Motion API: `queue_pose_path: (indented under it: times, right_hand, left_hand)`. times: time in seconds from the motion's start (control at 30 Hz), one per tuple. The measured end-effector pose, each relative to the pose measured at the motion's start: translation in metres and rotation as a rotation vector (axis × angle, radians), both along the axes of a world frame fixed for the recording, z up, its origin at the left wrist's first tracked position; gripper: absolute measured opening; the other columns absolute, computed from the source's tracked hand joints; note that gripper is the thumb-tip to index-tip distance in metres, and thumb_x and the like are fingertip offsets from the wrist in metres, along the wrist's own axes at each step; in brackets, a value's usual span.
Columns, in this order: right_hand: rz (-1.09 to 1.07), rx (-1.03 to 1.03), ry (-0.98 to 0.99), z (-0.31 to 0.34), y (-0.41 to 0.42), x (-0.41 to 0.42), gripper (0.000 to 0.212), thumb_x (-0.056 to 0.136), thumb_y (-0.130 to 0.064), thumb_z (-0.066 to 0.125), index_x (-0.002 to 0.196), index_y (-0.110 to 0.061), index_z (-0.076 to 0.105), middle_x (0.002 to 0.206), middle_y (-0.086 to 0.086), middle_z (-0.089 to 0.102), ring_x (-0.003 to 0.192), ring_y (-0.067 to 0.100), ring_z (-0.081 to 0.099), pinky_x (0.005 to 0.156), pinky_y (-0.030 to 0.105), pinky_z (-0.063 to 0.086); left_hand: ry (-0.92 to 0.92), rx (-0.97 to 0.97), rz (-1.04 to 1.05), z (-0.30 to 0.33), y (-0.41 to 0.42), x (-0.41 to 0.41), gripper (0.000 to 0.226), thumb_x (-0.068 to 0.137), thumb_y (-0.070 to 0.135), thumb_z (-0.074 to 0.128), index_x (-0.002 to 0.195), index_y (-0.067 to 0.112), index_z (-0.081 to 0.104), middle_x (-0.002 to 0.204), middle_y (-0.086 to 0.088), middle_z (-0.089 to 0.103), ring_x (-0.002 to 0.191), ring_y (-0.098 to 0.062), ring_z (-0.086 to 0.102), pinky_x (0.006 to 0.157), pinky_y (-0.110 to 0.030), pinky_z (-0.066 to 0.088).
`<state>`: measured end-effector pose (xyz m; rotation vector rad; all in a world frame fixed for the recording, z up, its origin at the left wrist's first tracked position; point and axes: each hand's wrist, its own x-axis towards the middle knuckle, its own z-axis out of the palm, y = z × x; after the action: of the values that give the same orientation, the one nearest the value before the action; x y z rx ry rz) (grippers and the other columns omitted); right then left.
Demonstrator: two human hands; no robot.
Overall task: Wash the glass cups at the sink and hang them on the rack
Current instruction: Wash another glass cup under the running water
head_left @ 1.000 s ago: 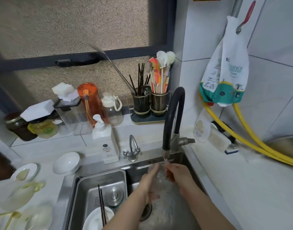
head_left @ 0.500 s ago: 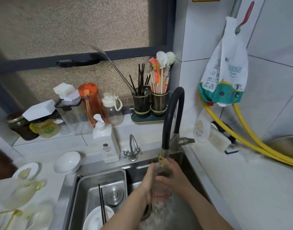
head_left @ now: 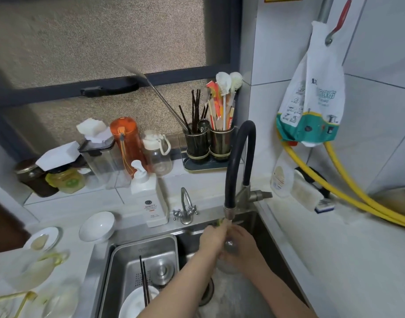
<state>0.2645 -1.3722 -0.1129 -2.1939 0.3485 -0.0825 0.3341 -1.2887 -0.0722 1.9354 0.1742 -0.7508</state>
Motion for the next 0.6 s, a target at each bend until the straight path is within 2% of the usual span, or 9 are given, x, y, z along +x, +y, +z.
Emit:
queue_pose_path:
  times: [0.07,0.13,0.23,0.27,0.33,0.4,0.47,0.53,0.6]
  right_hand:
    - [0.041,-0.154,0.020,-0.006,0.001,-0.003,0.075,0.071,-0.044,0.068,0.139,-0.032,0.040,0.141,-0.010,0.034,0.132,0.012,0.033,0.108,0.036,0.039]
    - [0.082,-0.157,-0.032,-0.006,-0.001,-0.007,0.076,0.073,-0.046,0.064,0.142,-0.033,0.037,0.145,-0.009,0.033,0.137,0.013,0.026,0.113,0.039,0.032]
    - [0.056,0.099,-0.091,-0.006,-0.008,-0.015,0.055,0.075,-0.033,0.064,0.129,-0.030,0.054,0.144,-0.002,0.043,0.137,0.016,0.034,0.117,0.040,0.027]
    - [-0.004,0.252,-0.092,-0.001,-0.012,-0.018,0.045,0.080,-0.022,0.065,0.124,-0.028,0.058,0.140,-0.001,0.048,0.135,0.015,0.040,0.115,0.036,0.032]
    - [-0.051,0.420,-0.013,0.009,-0.019,-0.019,0.037,0.089,-0.009,0.059,0.121,-0.028,0.056,0.129,-0.006,0.057,0.122,0.009,0.053,0.099,0.016,0.044]
    - [0.000,0.357,0.068,0.012,-0.025,-0.017,0.039,0.092,-0.017,0.059,0.126,-0.031,0.049,0.126,-0.014,0.054,0.118,0.006,0.053,0.091,0.009,0.043]
    - [-0.010,0.373,0.120,0.016,-0.029,-0.012,0.065,0.091,-0.027,0.061,0.147,-0.028,0.027,0.138,-0.013,0.039,0.133,0.012,0.040,0.105,0.024,0.038]
    - [-0.073,0.484,0.170,0.018,-0.035,-0.008,0.080,0.091,-0.024,0.061,0.152,-0.027,0.009,0.146,-0.001,0.035,0.137,0.019,0.036,0.106,0.032,0.037]
    - [-0.109,0.517,0.189,0.020,-0.043,-0.004,0.066,0.093,-0.016,0.056,0.150,-0.025,0.021,0.146,0.004,0.040,0.127,0.018,0.044,0.100,0.032,0.041]
  left_hand:
    - [-0.122,0.035,-0.012,-0.001,0.000,0.002,0.049,0.082,0.050,0.062,0.101,0.005,0.068,0.092,-0.007,0.070,0.086,-0.022,0.066,0.066,-0.025,0.048]
    - [-0.215,0.076,-0.041,-0.001,0.001,0.001,0.038,0.091,0.039,0.057,0.098,0.003,0.066,0.089,-0.008,0.069,0.087,-0.024,0.064,0.067,-0.027,0.044]
    - [-0.330,0.145,-0.096,-0.002,0.003,-0.004,0.033,0.096,0.035,0.051,0.102,0.004,0.062,0.101,-0.012,0.068,0.098,-0.027,0.062,0.074,-0.028,0.042]
    - [-0.358,0.151,-0.119,-0.003,0.003,-0.005,0.031,0.096,0.034,0.050,0.103,0.006,0.063,0.102,-0.011,0.069,0.098,-0.026,0.062,0.076,-0.029,0.042]
    - [-0.423,0.143,-0.176,-0.005,0.006,-0.007,0.027,0.095,0.032,0.053,0.103,0.010,0.065,0.100,-0.009,0.070,0.097,-0.024,0.063,0.078,-0.029,0.044]
    - [-0.486,0.159,-0.251,-0.005,0.007,-0.011,0.024,0.092,0.035,0.057,0.099,0.015,0.068,0.097,-0.004,0.071,0.095,-0.021,0.064,0.078,-0.028,0.045]
    - [-0.551,0.206,-0.309,-0.005,0.007,-0.013,0.024,0.089,0.043,0.059,0.093,0.022,0.069,0.092,0.002,0.072,0.091,-0.016,0.065,0.076,-0.028,0.047]
    - [-0.610,0.280,-0.346,-0.004,0.007,-0.015,0.030,0.086,0.053,0.059,0.087,0.024,0.067,0.088,0.002,0.071,0.087,-0.017,0.064,0.073,-0.030,0.047]
    - [-0.681,0.325,-0.356,-0.005,0.007,-0.013,0.029,0.084,0.053,0.060,0.082,0.024,0.065,0.084,-0.001,0.069,0.085,-0.020,0.064,0.070,-0.033,0.047]
